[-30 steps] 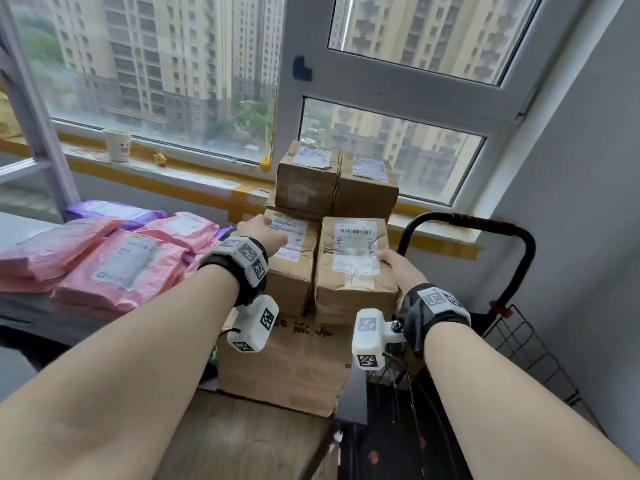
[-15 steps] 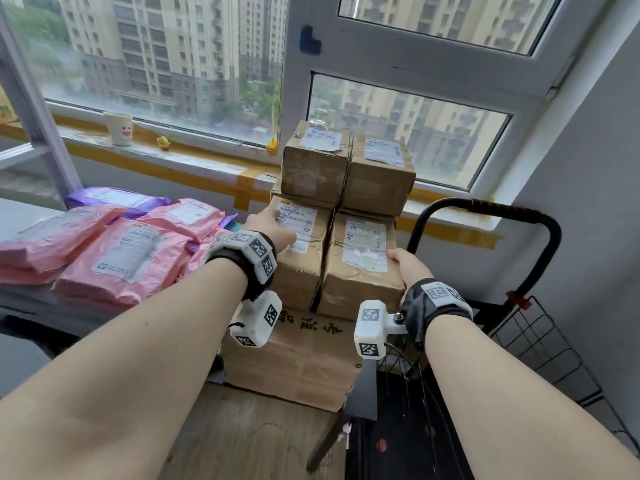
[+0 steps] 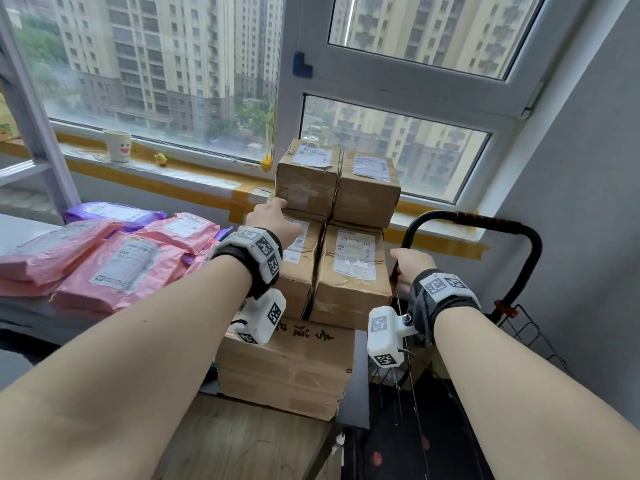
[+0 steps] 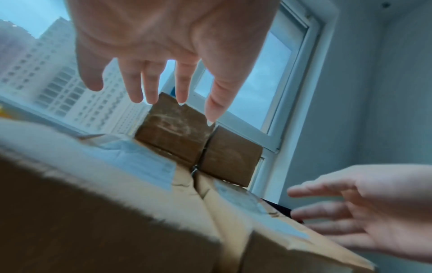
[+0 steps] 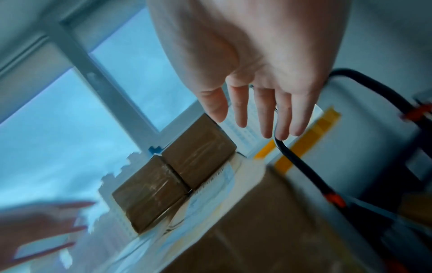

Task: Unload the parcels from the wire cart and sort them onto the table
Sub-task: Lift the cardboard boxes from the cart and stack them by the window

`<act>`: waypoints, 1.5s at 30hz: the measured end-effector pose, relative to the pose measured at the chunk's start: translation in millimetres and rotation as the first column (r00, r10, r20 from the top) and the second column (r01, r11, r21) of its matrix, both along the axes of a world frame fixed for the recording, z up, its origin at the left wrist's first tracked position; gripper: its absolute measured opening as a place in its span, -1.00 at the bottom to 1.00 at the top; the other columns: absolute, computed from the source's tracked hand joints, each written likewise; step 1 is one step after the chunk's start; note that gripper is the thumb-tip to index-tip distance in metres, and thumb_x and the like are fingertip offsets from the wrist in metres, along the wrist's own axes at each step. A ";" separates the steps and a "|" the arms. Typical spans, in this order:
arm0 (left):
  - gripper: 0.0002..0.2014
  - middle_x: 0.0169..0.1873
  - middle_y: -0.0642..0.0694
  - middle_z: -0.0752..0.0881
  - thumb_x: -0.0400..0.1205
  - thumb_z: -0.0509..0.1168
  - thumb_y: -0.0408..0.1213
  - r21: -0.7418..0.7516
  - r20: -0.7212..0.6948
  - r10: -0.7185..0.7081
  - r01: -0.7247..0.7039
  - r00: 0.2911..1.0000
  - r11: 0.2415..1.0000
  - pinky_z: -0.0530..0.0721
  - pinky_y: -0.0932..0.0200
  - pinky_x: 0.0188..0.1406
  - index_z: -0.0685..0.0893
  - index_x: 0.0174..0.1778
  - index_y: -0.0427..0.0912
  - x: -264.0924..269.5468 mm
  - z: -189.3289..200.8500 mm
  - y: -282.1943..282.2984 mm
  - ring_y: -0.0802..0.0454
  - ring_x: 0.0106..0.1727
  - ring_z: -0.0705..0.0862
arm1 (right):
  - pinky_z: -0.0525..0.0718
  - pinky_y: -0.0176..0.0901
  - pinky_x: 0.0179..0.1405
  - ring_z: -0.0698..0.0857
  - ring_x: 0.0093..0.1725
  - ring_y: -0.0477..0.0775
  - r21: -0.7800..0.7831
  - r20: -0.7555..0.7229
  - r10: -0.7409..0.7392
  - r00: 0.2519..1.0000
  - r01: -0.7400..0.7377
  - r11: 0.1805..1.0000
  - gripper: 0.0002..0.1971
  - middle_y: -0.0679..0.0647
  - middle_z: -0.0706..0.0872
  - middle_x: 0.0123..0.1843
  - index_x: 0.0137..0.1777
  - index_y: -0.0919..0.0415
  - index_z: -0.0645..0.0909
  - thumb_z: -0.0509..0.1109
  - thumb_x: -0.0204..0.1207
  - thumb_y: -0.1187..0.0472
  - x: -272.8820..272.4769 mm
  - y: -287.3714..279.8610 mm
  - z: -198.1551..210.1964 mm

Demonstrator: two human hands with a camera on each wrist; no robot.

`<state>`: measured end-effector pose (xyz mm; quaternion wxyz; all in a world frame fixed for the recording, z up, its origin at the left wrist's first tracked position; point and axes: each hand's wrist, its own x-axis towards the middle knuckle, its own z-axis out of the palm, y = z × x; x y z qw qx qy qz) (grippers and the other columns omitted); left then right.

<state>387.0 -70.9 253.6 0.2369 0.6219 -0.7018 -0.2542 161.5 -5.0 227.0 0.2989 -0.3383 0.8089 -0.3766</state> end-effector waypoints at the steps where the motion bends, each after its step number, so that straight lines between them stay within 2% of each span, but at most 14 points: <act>1: -0.37 0.47 -0.19 0.39 0.53 0.28 -0.15 -0.022 0.004 -0.020 0.020 1.000 1.000 0.44 -0.14 0.43 0.30 0.56 0.02 -3.7 5.3 3.0 -0.19 0.45 0.42 | 0.56 0.02 0.35 0.61 0.21 0.28 -0.014 -0.080 0.016 0.997 -0.017 1.000 -0.59 0.31 0.58 0.40 0.41 0.37 0.52 0.18 0.65 0.16 0.5 4.1 8.7; 2: -0.37 0.47 -0.18 0.39 0.52 0.27 -0.16 -0.047 0.014 -0.043 0.044 0.999 0.998 0.44 -0.15 0.43 0.30 0.56 0.03 -8.1 10.1 6.0 -0.19 0.45 0.42 | 0.53 -0.09 0.34 0.57 0.33 0.26 -0.024 -0.149 0.023 0.989 -0.027 0.999 -0.63 0.25 0.56 0.44 0.40 0.32 0.55 0.15 0.66 0.22 0.4 8.3 16.7; 4: -0.39 0.46 -0.17 0.40 0.52 0.26 -0.15 -0.097 0.038 -0.103 0.106 0.994 0.990 0.45 -0.15 0.41 0.31 0.54 0.04 -19.3 19.2 12.8 -0.17 0.44 0.43 | 0.44 -0.21 0.30 0.52 0.42 0.19 -0.031 -0.271 0.046 0.961 -0.056 0.998 -0.64 0.11 0.54 0.48 0.37 0.17 0.60 0.14 0.65 0.25 2.2 18.6 29.1; 7: -0.47 0.44 -0.15 0.41 0.56 0.26 -0.15 -0.160 0.094 -0.221 0.233 0.971 0.959 0.43 -0.10 0.42 0.39 0.49 0.02 -43.0 29.3 27.4 -0.14 0.44 0.43 | 0.40 -0.22 0.41 0.49 0.46 0.13 -0.009 -0.403 0.090 0.911 -0.102 0.995 -0.63 0.03 0.54 0.50 0.38 0.03 0.60 0.12 0.67 0.20 8.1 38.1 42.7; 12: -0.59 0.41 -0.11 0.44 0.59 0.26 -0.16 -0.237 0.140 -0.409 0.431 0.902 0.871 0.49 0.03 0.34 0.52 0.38 -0.01 -89.7 29.7 59.8 -0.07 0.39 0.47 | 0.35 -0.20 0.46 0.44 0.50 0.08 0.074 -0.590 0.139 0.795 -0.119 0.990 -0.61 -0.03 0.51 0.52 0.45 -0.01 0.53 0.10 0.68 0.16 4.8 74.7 53.8; 18: -0.56 0.42 -0.10 0.46 0.60 0.23 -0.19 -0.230 0.199 -0.538 0.572 0.819 0.787 0.43 0.07 0.35 0.49 0.43 -0.02 -136.8 28.6 97.8 -0.07 0.43 0.44 | 0.35 -0.08 0.50 0.42 0.51 0.16 0.172 -0.669 0.149 0.728 -0.043 0.984 -0.58 0.02 0.48 0.54 0.51 -0.02 0.45 0.11 0.66 0.13 -29.2 121.2 59.8; 22: -0.56 0.38 -0.07 0.54 0.58 0.25 -0.15 -0.186 0.288 -0.567 0.626 0.771 0.757 0.52 0.04 0.34 0.50 0.42 0.00 -169.2 23.8 118.2 -0.07 0.38 0.52 | 0.42 0.03 0.48 0.43 0.49 0.19 0.199 -0.694 0.126 0.709 0.020 0.980 -0.56 0.05 0.50 0.51 0.51 -0.09 0.42 0.14 0.63 0.05 -63.5 142.2 48.1; 26: -0.54 0.41 -0.08 0.50 0.60 0.23 -0.11 -0.130 0.394 -0.570 0.658 0.721 0.742 0.44 -0.01 0.41 0.46 0.45 0.01 -207.7 10.3 135.5 -0.09 0.43 0.47 | 0.40 0.07 0.47 0.39 0.49 0.21 0.257 -0.722 0.162 0.672 0.043 0.966 -0.54 0.08 0.46 0.52 0.55 -0.09 0.37 0.11 0.63 0.03 -101.3 165.1 34.8; 32: -0.54 0.45 -0.07 0.44 0.63 0.22 -0.05 -0.055 0.491 -0.556 0.661 0.671 0.748 0.42 -0.05 0.42 0.44 0.48 0.05 -286.8 -13.9 162.2 -0.11 0.45 0.44 | 0.43 0.14 0.44 0.40 0.47 0.24 0.274 -0.679 0.176 0.713 0.024 0.961 -0.52 0.06 0.47 0.50 0.52 -0.17 0.36 0.11 0.58 -0.03 -183.1 192.8 1.2; 36: -0.55 0.43 -0.07 0.45 0.63 0.23 -0.06 -0.010 0.527 -0.557 0.660 0.642 0.751 0.43 -0.04 0.36 0.44 0.47 0.06 -353.4 -30.8 183.8 -0.11 0.43 0.45 | 0.42 0.08 0.45 0.41 0.48 0.25 0.288 -0.639 0.204 0.742 -0.015 0.957 -0.54 0.10 0.49 0.49 0.52 -0.11 0.39 0.13 0.61 0.00 -248.2 213.7 -21.5; 40: -0.55 0.42 -0.09 0.45 0.63 0.23 -0.07 0.040 0.492 -0.550 0.614 0.675 0.789 0.46 -0.04 0.35 0.44 0.48 0.07 -412.0 -49.1 195.1 -0.13 0.41 0.46 | 0.41 0.02 0.46 0.41 0.49 0.24 0.296 -0.589 0.243 0.770 -0.074 0.952 -0.56 0.10 0.49 0.51 0.52 -0.09 0.42 0.14 0.63 0.03 -311.7 223.9 -41.5; 45: -0.54 0.41 -0.11 0.47 0.61 0.25 -0.11 0.088 0.486 -0.490 0.517 0.724 0.852 0.49 -0.07 0.36 0.47 0.46 0.07 -436.5 -75.3 182.7 -0.15 0.40 0.49 | 0.46 0.01 0.44 0.43 0.49 0.21 0.324 -0.504 0.290 0.813 -0.133 0.937 -0.56 0.05 0.52 0.50 0.52 -0.08 0.42 0.14 0.63 0.03 -364.7 211.6 -71.2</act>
